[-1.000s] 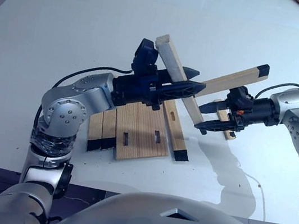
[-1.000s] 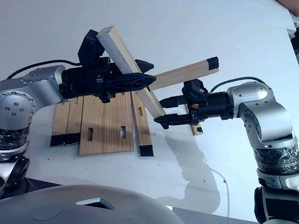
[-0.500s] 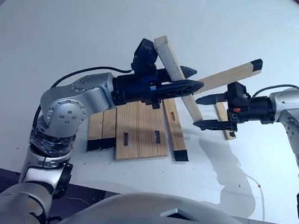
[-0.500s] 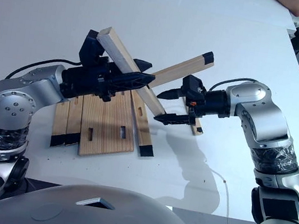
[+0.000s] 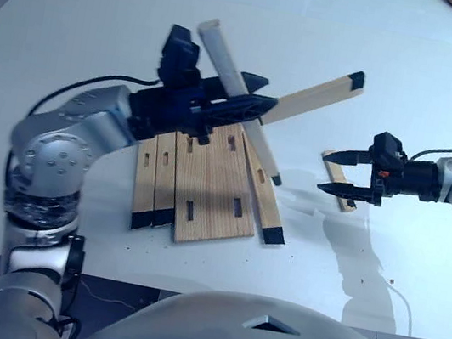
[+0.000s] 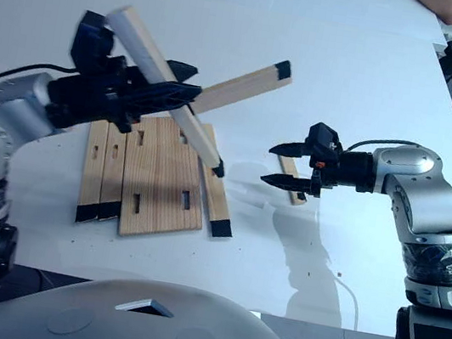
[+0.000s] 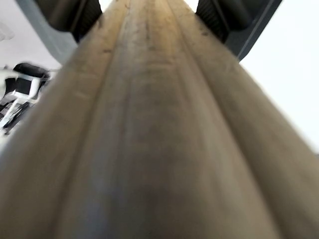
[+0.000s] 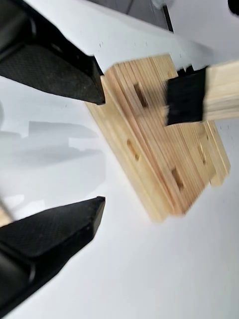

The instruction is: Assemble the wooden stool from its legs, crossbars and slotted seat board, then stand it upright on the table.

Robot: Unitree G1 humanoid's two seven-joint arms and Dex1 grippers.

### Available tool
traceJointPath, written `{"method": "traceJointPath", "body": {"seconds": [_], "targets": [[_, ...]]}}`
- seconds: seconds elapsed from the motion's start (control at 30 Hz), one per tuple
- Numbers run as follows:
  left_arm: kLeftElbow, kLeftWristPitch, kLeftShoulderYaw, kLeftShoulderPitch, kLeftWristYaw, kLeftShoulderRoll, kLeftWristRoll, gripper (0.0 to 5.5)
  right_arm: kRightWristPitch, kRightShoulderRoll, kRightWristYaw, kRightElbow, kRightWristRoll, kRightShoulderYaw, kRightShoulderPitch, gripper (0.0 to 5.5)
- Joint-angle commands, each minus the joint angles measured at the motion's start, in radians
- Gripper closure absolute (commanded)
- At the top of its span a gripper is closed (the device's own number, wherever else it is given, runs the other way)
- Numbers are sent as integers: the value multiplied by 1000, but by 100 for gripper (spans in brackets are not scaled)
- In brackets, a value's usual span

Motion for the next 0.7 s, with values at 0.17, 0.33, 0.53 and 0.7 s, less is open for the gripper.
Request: {"method": "traceJointPath", "body": {"seconds": [0.17, 0.33, 0.53, 0.7], "targets": [[-136, -79, 133, 144, -190, 188, 57, 328, 20, -34, -77, -88, 43, -136, 141, 211], [-222, -145, 210, 280, -283, 227, 78, 328, 32, -33, -120, -121, 57, -186, 191, 211], [-208, -304, 261, 467, -431, 229, 235, 328, 41, -38, -153, -154, 77, -231, 241, 211], [-148, -420, 261, 564, -521, 225, 339, 328, 41, -34, -167, -159, 72, -225, 239, 211]]}}
